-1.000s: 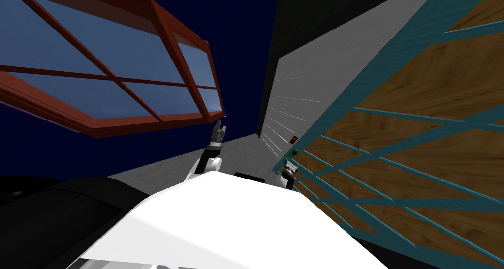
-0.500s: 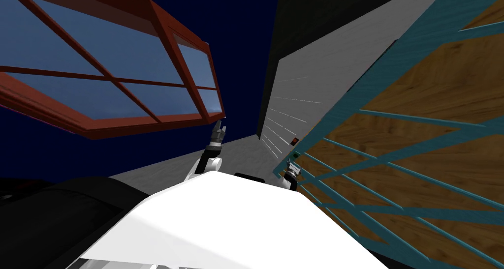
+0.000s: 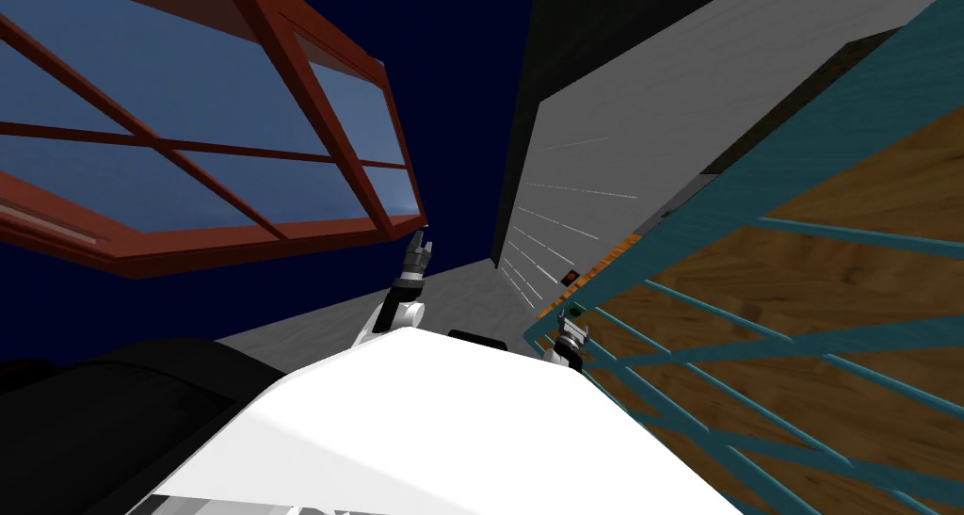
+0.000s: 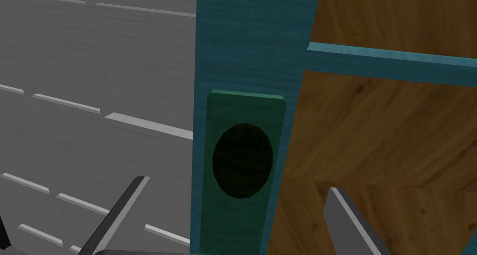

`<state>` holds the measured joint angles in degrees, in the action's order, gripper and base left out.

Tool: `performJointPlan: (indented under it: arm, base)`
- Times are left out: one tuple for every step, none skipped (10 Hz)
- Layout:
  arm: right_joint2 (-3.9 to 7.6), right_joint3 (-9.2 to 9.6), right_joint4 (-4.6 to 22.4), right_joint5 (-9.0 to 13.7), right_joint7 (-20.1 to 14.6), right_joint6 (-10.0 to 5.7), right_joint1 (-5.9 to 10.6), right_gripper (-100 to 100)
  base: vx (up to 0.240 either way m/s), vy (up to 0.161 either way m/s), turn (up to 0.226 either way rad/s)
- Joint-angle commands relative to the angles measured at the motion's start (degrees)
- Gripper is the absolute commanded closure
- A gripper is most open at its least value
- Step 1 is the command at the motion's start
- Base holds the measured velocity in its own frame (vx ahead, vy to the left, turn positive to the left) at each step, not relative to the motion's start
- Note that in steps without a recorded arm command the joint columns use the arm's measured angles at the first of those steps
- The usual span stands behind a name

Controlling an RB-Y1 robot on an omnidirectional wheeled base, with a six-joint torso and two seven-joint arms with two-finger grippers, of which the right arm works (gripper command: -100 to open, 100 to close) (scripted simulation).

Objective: Pull the door open

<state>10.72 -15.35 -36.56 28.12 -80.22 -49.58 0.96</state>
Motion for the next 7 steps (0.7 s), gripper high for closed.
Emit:
performJointPlan:
  arm:
    - [1.29,0.3,0.9,-0.1,-1.9,-0.45,-0.53,-100]
    - [2.5,0.54,1.2,-0.2,-3.4,-0.52,-1.18,-100]
    - [3.03,0.64,1.3,-0.2,-4.1,-0.55,-1.46,-100]
    - [3.93,0.82,1.5,-0.3,-5.3,-0.61,-1.94,-100]
    - [4.73,0.98,1.8,-0.3,-6.3,-0.65,-2.37,-100]
    - [4.33,0.94,2.1,-0.3,-5.7,-0.9,-1.94,-100]
    - [4.33,0.94,2.1,-0.3,-5.7,-0.9,-1.94,100]
  base:
    - [0.11,-0.008,0.003]
    - [0.139,-0.01,0.004]
    - [0.155,-0.002,0.001]
    - [0.156,-0.002,0.003]
    - [0.139,0.014,0.005]
    - [0.055,0.009,-0.018]
    - [-0.01,0.0,0.006]
